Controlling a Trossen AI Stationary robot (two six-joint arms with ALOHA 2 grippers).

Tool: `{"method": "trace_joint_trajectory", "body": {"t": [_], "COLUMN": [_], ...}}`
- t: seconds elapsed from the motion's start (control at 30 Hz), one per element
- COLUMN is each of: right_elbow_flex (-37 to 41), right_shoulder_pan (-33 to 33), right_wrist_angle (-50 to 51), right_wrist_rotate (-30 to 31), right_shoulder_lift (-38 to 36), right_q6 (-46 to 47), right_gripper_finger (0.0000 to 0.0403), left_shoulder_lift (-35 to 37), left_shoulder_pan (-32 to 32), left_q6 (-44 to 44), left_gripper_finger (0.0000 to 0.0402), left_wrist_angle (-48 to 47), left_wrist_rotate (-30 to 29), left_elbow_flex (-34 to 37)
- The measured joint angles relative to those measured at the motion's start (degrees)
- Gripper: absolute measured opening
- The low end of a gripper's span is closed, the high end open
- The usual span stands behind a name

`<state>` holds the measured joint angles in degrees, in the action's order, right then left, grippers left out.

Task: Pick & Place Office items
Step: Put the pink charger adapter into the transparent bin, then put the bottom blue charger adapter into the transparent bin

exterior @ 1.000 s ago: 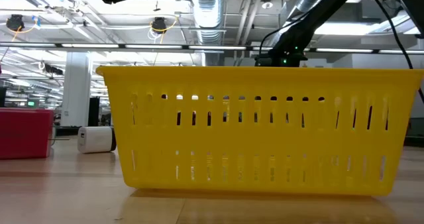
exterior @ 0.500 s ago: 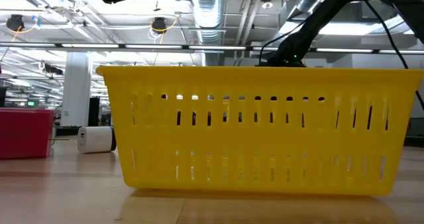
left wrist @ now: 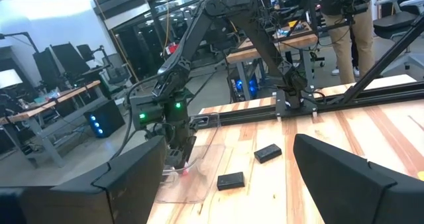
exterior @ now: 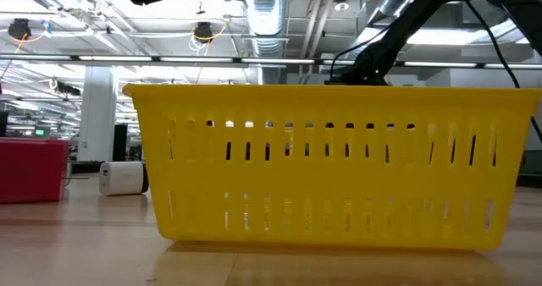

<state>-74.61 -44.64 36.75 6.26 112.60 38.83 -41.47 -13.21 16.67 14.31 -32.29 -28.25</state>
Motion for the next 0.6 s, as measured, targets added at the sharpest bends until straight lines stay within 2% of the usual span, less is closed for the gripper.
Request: {"method": "trace_joint_trajectory", "body": {"t": [0.2, 0.47, 0.6], "right_elbow_flex": [0.0, 0.0, 0.0], "right_shoulder_pan": [0.0, 1.3, 3.1], "right_wrist_angle": [-0.1, 1.5, 7.4], "right_wrist_rotate": [0.0, 2.7, 3.6], "right_shoulder_lift": [-0.3, -6.7, -11.2], "right_q6": [-1.0, -3.4, -5.6], "right_gripper_finger": [0.0255, 0.0221, 0.0203], "left_shoulder_lift": [0.0, 0.0, 0.0], "left_shoulder_pan": [0.0, 0.0, 0.0], "left_q6": [0.0, 0.7, 0.7], "left_gripper_finger": [0.0328, 0.0328, 0.0328], "left_wrist_angle": [0.0, 0.0, -0.2], "left_wrist_rotate": [0.0, 0.0, 0.0], "left_elbow_flex": [0.0, 0.0, 0.0]}}
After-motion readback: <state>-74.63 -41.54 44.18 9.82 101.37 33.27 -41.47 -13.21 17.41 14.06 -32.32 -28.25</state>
